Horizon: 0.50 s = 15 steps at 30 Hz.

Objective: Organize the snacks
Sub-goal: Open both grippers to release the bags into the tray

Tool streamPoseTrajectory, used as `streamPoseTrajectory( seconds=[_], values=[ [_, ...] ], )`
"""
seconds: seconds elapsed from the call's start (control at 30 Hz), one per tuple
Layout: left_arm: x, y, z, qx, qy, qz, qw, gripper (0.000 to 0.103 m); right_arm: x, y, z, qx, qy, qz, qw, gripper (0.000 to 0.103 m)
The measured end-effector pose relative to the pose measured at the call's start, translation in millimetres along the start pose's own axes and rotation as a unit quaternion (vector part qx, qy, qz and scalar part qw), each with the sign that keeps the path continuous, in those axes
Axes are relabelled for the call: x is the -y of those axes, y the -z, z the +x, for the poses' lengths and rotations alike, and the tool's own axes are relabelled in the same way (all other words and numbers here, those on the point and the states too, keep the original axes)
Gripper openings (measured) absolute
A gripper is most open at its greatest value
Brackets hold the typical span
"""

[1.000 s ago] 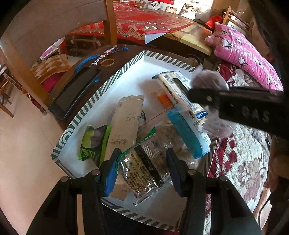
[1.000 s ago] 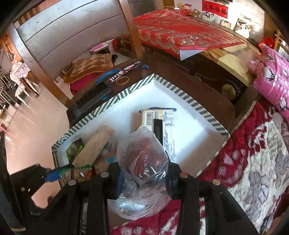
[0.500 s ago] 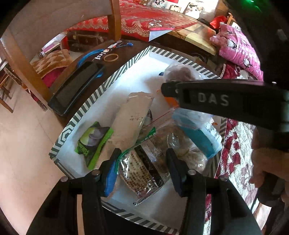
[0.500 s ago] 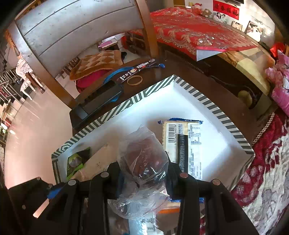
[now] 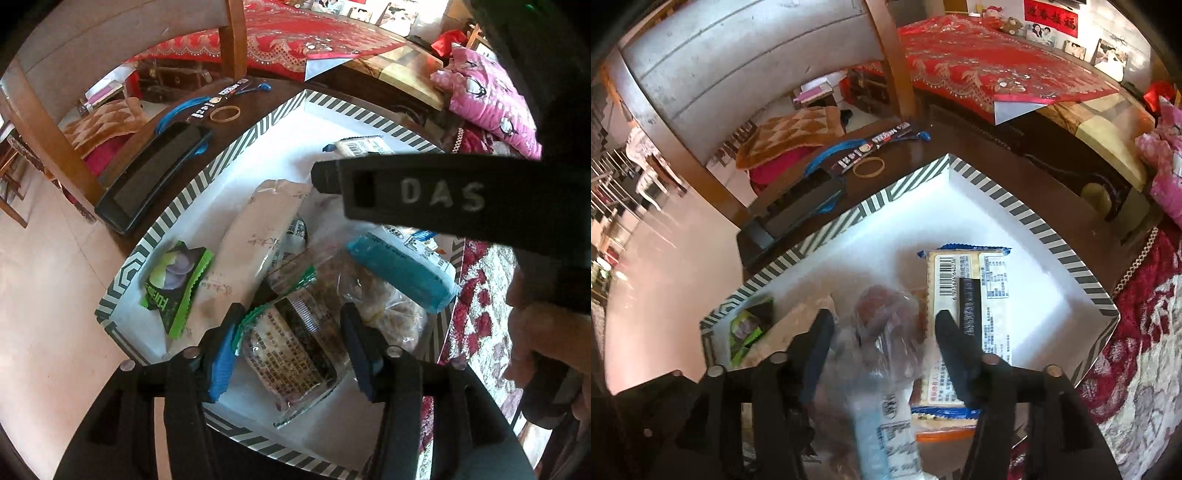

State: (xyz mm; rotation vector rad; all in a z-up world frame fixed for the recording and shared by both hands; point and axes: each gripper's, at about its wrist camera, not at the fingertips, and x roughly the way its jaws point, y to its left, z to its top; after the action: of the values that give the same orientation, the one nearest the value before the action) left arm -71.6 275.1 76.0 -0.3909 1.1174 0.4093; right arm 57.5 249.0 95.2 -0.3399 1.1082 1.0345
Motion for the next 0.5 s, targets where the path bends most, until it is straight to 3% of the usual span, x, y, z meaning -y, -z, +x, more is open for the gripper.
streamPoseTrajectory(
  seconds=[0.2,0.37,0.5],
  values=[
    [2.2,1.8,-1.6,0.001,-0.004,0.000,1.0000,0.056,3.9,4.6,-8.7,0.002,0.002,0.008,1.000,0.063],
    [5.9,2.2,-8.3,0.010,-0.007,0.003,0.9999,0.071,6.2,9.7,-23.4,0.015,0.001,0.014,1.000,0.066],
    [9.4,3.4,-15.3,0.017,-0.006,0.004,0.9998,0.075,7.2,13.6,-38.6,0.032,0.000,0.020,0.999,0.069]
  ],
)
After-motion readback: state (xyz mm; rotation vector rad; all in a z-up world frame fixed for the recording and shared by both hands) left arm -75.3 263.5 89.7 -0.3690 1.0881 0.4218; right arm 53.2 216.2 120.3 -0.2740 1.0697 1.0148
